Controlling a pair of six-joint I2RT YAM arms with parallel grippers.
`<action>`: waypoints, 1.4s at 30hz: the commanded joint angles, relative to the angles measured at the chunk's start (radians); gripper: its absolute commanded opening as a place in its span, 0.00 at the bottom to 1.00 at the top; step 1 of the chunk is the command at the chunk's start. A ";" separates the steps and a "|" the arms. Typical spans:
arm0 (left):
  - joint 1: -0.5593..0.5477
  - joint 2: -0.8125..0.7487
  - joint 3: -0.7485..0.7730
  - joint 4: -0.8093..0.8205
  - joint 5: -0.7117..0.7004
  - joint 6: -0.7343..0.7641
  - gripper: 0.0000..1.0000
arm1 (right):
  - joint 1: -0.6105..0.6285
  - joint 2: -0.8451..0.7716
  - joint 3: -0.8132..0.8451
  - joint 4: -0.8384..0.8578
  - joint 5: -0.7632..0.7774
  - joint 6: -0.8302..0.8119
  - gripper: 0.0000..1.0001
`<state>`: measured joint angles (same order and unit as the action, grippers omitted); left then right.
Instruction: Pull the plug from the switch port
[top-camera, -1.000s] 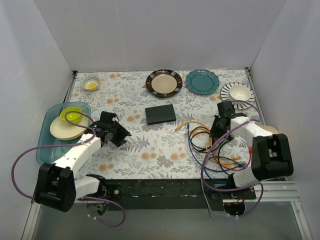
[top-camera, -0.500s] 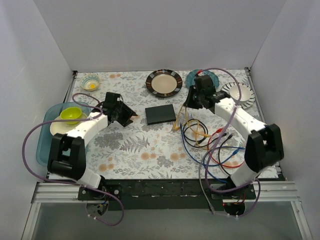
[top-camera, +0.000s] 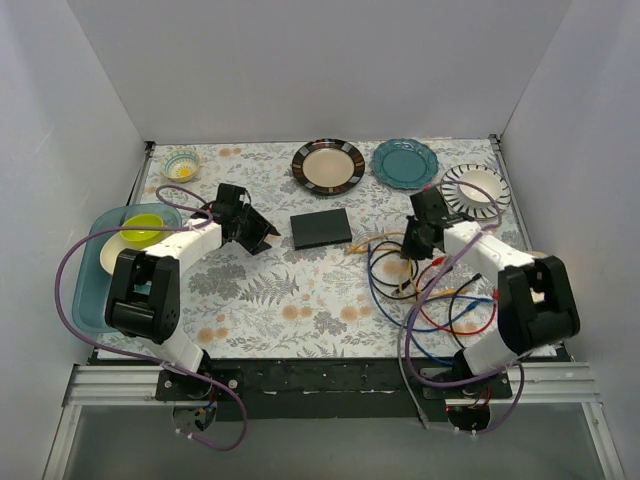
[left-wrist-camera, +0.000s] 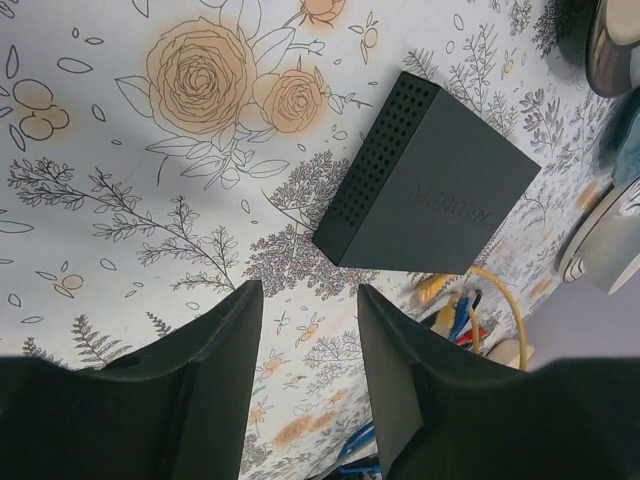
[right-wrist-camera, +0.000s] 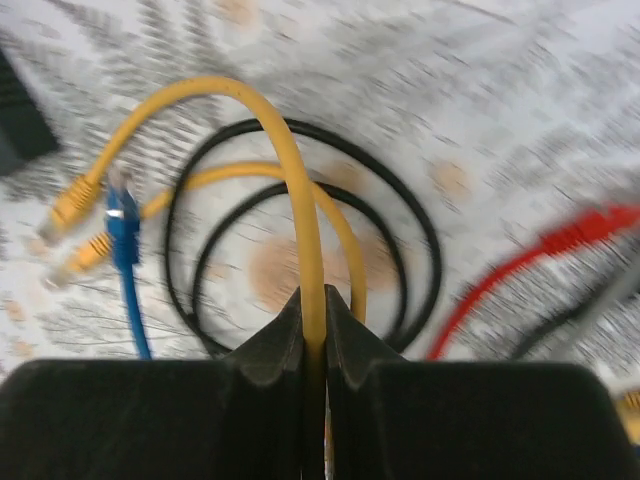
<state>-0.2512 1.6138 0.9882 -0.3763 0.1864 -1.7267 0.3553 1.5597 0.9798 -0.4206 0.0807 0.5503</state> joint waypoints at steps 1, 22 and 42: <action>0.006 -0.015 -0.016 0.010 0.013 0.029 0.42 | -0.033 -0.202 -0.137 -0.076 0.086 -0.012 0.15; 0.026 0.075 0.055 0.010 0.080 0.076 0.43 | 0.010 -0.146 0.129 0.211 -0.148 0.009 0.71; 0.070 0.328 0.190 0.142 0.179 -0.048 0.37 | 0.040 0.660 0.756 0.027 -0.254 0.065 0.01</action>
<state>-0.1787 1.9194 1.1385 -0.2630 0.3466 -1.7687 0.3756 2.1250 1.6154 -0.2962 -0.1406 0.6132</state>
